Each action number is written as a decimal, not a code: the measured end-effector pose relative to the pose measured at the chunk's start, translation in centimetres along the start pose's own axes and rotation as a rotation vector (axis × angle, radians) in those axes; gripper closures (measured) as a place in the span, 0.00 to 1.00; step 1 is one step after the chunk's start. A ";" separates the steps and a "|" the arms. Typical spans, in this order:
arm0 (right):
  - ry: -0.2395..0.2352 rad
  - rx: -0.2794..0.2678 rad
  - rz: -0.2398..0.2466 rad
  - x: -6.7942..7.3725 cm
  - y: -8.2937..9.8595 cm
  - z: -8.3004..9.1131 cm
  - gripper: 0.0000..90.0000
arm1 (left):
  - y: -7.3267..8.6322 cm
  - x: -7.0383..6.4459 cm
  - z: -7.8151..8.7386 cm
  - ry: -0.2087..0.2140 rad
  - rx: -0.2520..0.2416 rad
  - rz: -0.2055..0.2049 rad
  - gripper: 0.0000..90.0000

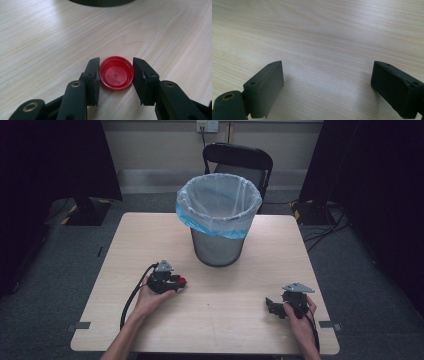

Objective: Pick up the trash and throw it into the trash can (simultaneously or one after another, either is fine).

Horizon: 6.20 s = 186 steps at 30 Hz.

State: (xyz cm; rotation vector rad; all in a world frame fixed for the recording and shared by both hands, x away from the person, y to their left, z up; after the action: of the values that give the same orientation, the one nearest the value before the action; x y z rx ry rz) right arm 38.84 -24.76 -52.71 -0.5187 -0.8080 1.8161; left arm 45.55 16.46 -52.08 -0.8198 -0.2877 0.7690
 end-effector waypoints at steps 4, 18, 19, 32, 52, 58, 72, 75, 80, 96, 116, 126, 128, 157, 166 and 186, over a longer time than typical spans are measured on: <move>-0.002 0.001 0.000 0.0 0.0 0.0 0.12 | 0.0 -0.1 0.1 0.006 0.004 0.006 0.66; -0.002 0.001 0.000 0.0 0.0 0.0 0.12 | -0.7 0.6 1.7 0.035 -0.058 0.063 0.66; -0.002 0.001 0.000 0.0 0.0 0.0 0.12 | -0.8 0.5 1.9 0.043 -0.070 0.063 0.66; 0.000 0.001 -0.001 0.0 0.0 0.0 0.12 | -3.8 0.4 4.6 0.082 -0.163 0.053 0.66; 0.000 0.000 0.000 0.0 0.0 0.0 0.12 | -8.0 0.2 8.4 0.128 -0.279 0.039 0.66; -0.001 0.000 0.000 0.0 0.0 0.0 0.12 | -9.3 0.0 9.4 0.142 -0.316 0.030 0.66; 0.000 0.000 0.000 0.0 0.0 0.0 0.12 | -12.3 -1.0 12.8 0.151 -0.432 -0.022 0.66; 0.000 0.001 -0.002 0.0 0.0 0.0 0.12 | -12.9 -1.1 13.1 0.158 -0.448 -0.019 0.66; -0.002 0.001 0.000 0.0 0.0 0.0 0.12 | -14.0 -1.2 13.9 0.162 -0.475 -0.024 0.66; 0.000 0.000 0.000 0.0 0.0 0.0 0.12 | -17.1 -1.5 16.2 0.157 -0.539 -0.060 0.66; 0.000 0.000 0.000 0.0 0.0 0.0 0.12 | -22.3 -1.4 16.7 0.175 -0.609 -0.058 0.66; 0.001 0.000 0.001 0.0 0.0 0.0 0.12 | -24.5 -1.1 15.9 0.170 -0.608 -0.059 0.66; 0.000 0.000 0.000 0.0 0.0 0.0 0.12 | -25.1 -1.1 15.5 0.174 -0.606 -0.057 0.66; -0.001 -0.001 0.001 0.0 0.0 0.0 0.12 | -29.4 -0.9 9.7 0.159 -0.499 -0.071 0.66; -0.007 0.002 0.002 0.0 0.0 0.0 0.12 | -28.9 -0.5 8.2 0.149 -0.455 -0.057 0.66; -0.006 0.002 0.004 0.0 0.0 0.0 0.12 | -28.0 0.1 8.5 0.125 -0.454 -0.017 0.23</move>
State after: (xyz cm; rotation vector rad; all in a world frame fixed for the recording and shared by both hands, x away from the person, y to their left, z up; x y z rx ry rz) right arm 38.84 -24.78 -52.71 -0.5143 -0.8097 1.8224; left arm 55.38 9.02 -25.52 -1.2866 -0.3629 0.6408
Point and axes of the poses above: each handheld gripper's, and its own axes: z roughly backward along the jaws, y roughly out of its underside, x roughly to its left, the point moved 4 cm from there along -z, roughly forward along the jaws, and after that the axes turned 3 degrees about -y, right-handed, at the moved point
